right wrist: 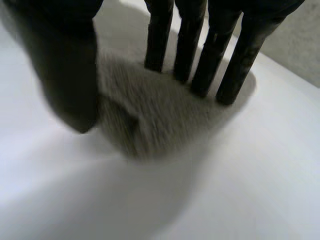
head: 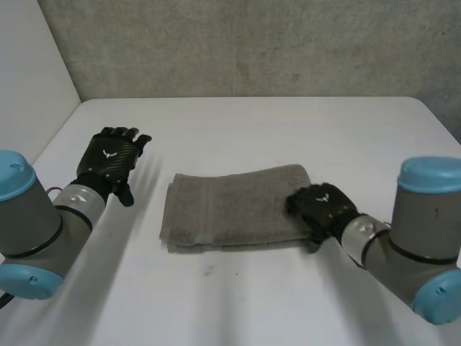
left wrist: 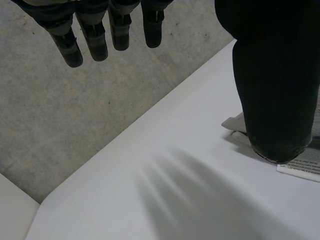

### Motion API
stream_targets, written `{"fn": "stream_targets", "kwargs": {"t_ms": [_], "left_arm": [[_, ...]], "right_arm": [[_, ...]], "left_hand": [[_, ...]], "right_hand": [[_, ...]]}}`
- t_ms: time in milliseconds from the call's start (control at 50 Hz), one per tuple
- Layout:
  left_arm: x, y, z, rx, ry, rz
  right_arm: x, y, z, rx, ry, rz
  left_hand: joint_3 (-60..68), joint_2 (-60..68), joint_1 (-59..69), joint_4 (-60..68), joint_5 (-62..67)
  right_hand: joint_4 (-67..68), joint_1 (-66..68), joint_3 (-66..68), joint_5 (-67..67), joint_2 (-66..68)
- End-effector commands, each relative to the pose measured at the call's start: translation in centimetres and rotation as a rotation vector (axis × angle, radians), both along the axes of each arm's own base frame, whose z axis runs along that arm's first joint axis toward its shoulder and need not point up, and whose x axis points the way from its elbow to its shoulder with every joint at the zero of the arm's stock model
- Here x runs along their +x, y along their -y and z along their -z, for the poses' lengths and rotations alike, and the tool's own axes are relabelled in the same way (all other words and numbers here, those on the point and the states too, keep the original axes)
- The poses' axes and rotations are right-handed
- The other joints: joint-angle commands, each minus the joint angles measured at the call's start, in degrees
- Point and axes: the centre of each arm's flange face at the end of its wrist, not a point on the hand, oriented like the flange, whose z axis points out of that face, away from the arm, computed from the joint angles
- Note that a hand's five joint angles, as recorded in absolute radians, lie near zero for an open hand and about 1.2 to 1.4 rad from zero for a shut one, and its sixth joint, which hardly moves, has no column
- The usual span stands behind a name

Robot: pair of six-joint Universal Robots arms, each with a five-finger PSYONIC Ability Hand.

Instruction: Fold the towel.

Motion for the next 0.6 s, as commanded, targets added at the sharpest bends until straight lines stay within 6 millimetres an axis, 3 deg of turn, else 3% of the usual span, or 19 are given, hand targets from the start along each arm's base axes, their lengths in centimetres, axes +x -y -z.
{"fn": "stream_targets", "kwargs": {"t_ms": [20, 100, 280, 340, 400, 420, 480, 520, 560, 580, 600], "left_arm": [[0.0, -0.2, 0.2, 0.005, 0.001, 0.002], [0.0, -0.2, 0.2, 0.005, 0.001, 0.003], [0.1, -0.3, 0.2, 0.008, 0.002, 0.0], [0.1, -0.4, 0.3, 0.011, 0.003, 0.0], [0.1, -0.4, 0.1, 0.005, 0.001, -0.001], [0.1, -0.4, 0.0, 0.002, 0.001, -0.001], [0.1, -0.4, -0.4, -0.009, -0.002, -0.001], [0.1, -0.4, -0.7, -0.015, -0.004, -0.001], [-0.1, -0.4, -1.0, -0.025, -0.008, 0.003], [-0.4, -0.6, -1.4, -0.032, -0.017, 0.01], [-0.7, -0.8, -1.9, -0.039, -0.036, 0.019]], "right_arm": [[-2.3, 1.3, 1.7, -0.086, -0.065, 0.042], [-2.7, 1.7, 1.6, -0.102, -0.057, 0.06], [-3.3, 1.3, 1.4, -0.116, -0.066, 0.075], [-4.0, 1.6, 0.2, -0.158, -0.077, 0.102], [-4.4, 2.5, -2.7, -0.288, -0.126, 0.109], [-4.4, 2.5, -2.7, -0.288, -0.126, 0.109], [-3.8, 3.1, -5.3, -0.422, -0.168, 0.082], [-3.1, 3.3, -6.3, -0.479, -0.187, 0.057], [1.1, 1.5, -7.6, -0.548, -0.151, -0.073], [1.1, 1.5, -7.6, -0.548, -0.151, -0.074], [3.4, 0.2, -7.3, -0.557, -0.129, -0.147]], "left_hand": [[0.43, 0.32, -0.03, 0.43, -1.52], [0.43, 0.32, -0.03, 0.43, -1.52], [0.43, 0.32, -0.03, 0.43, -1.52], [0.43, 0.32, -0.03, 0.43, -1.52], [0.43, 0.32, -0.03, 0.43, -1.52], [0.43, 0.32, -0.03, 0.43, -1.52], [0.43, 0.32, -0.03, 0.43, -1.52], [0.43, 0.32, -0.03, 0.43, -1.52], [0.43, 0.32, -0.03, 0.43, -1.52], [0.43, 0.32, -0.03, 0.43, -1.52], [0.43, 0.32, -0.03, 0.43, -1.52]], "right_hand": [[28.14, 27.55, 28.03, 27.23, 28.01], [50.3, 49.71, 50.19, 49.39, 50.17], [50.37, 49.78, 50.26, 49.46, 50.24], [50.37, 49.78, 50.26, 49.46, 50.24], [50.37, 49.78, 50.26, 49.46, 50.24], [50.37, 49.78, 50.26, 49.46, 50.24], [50.37, 49.78, 50.26, 49.46, 50.24], [50.37, 49.78, 50.26, 49.46, 50.24], [50.37, 49.78, 50.26, 49.46, 50.24], [50.37, 49.78, 50.26, 49.46, 50.24], [50.37, 49.78, 50.26, 49.46, 50.24]]}}
